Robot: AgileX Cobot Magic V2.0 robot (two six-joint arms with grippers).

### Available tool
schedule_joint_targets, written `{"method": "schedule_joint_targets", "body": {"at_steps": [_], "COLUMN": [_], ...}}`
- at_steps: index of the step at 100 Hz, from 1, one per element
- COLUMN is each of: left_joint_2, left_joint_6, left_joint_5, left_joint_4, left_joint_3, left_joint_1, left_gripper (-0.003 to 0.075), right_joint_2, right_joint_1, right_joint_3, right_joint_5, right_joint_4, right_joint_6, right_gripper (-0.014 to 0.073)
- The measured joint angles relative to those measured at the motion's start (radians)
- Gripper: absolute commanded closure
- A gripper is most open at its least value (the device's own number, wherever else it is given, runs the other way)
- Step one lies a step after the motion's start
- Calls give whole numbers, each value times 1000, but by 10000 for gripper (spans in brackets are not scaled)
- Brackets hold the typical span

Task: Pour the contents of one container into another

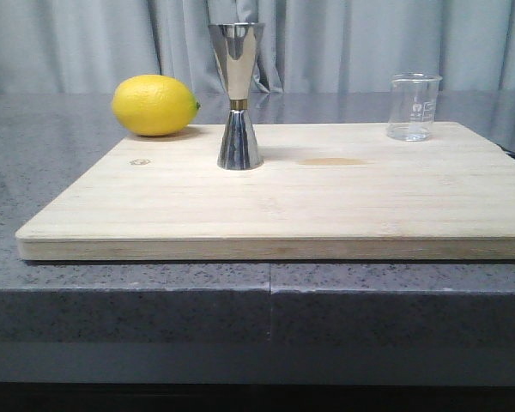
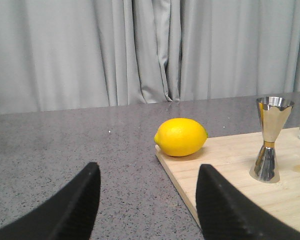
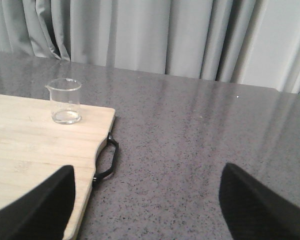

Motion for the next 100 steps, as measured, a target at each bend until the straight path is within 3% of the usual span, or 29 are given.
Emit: {"method": "schedule_joint_targets", "body": {"at_steps": [13, 43, 54, 100], "left_joint_2": [0, 0, 0, 0], "left_joint_6": [0, 0, 0, 0], "left_joint_5": [0, 0, 0, -3], "left_joint_4": [0, 0, 0, 0], "left_joint_3": [0, 0, 0, 0], "left_joint_1": [0, 0, 0, 0], "left_gripper": [397, 720, 741, 741], "right_joint_2": [0, 0, 0, 0], "right_joint_1": [0, 0, 0, 0], "right_joint_3": [7, 7, 7, 7], "right_joint_5": [-4, -19, -20, -20], "right_joint_4": [0, 0, 0, 21], "right_joint_6": [0, 0, 0, 0], "right_gripper": [111, 554, 657, 662]}}
